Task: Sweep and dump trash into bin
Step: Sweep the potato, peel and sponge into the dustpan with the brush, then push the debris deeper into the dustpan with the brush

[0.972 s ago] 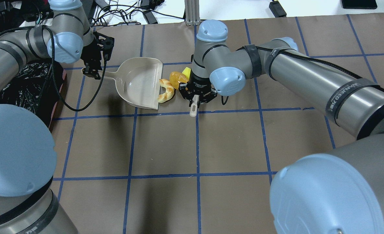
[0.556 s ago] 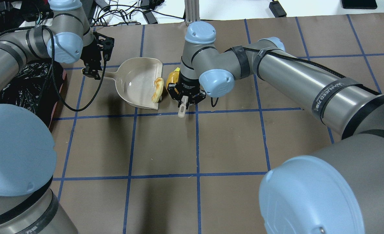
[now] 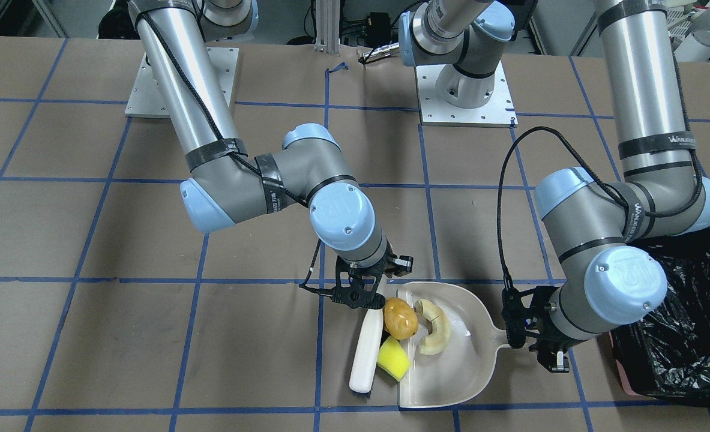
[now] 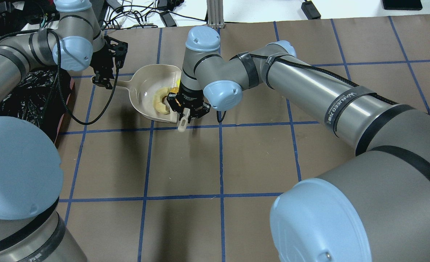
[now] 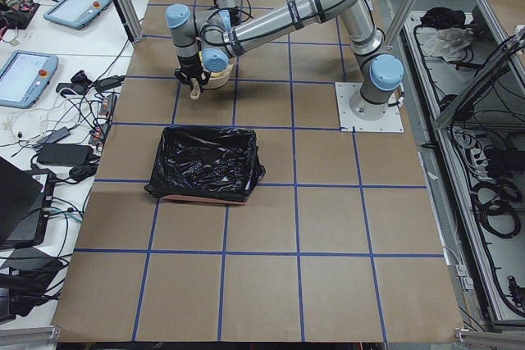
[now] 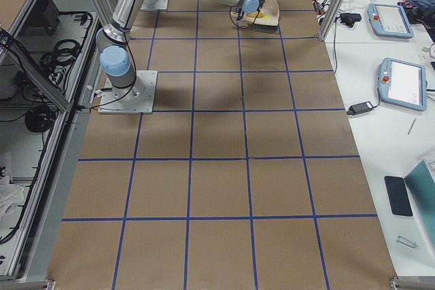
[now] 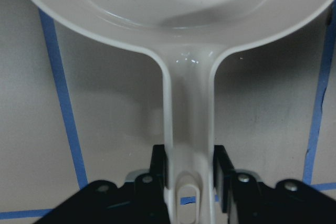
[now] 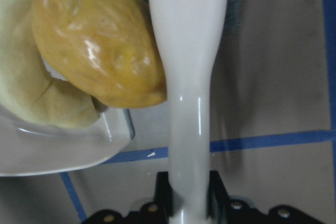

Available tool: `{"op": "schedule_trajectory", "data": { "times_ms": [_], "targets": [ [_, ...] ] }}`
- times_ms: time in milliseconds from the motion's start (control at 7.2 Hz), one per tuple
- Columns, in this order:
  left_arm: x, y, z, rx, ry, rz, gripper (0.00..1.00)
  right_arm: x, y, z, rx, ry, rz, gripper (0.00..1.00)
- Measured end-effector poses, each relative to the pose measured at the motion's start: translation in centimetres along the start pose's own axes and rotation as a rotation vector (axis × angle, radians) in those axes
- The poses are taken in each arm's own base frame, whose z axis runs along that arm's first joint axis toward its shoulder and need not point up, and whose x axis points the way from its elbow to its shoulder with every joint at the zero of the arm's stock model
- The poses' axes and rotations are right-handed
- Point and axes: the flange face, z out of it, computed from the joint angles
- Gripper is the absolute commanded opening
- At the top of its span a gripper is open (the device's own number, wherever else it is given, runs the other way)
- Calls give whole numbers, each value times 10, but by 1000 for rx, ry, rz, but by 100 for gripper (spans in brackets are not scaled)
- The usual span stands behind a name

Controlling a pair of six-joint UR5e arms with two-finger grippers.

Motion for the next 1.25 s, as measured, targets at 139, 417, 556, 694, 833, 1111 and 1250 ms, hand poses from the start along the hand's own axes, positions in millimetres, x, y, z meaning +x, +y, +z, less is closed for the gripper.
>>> {"op": "schedule_trajectory", "data": {
  "times_ms": [139, 417, 556, 694, 833, 1111, 1250],
  "targets": [
    [0, 0, 0, 1, 0, 0, 1, -9, 4, -1, -9, -25, 7, 0],
    [0, 0, 0, 2, 0, 2, 1, -27, 13, 3, -20, -91, 24, 0],
    [1, 1, 1, 2, 1, 3, 1, -36, 15, 2, -17, -125, 30, 0],
    [1, 2, 2, 3, 2, 2, 1, -42, 15, -6, -10, -139, 31, 0],
    [2, 2, 2, 4, 4, 2, 1, -45, 12, -15, -8, -136, 35, 0],
    [2, 3, 2, 5, 3, 1, 1, -38, 4, -30, 10, -104, 45, 0],
    [2, 3, 2, 6, 3, 0, 1, -34, 2, -34, 18, -84, 49, 0]
  ]
}}
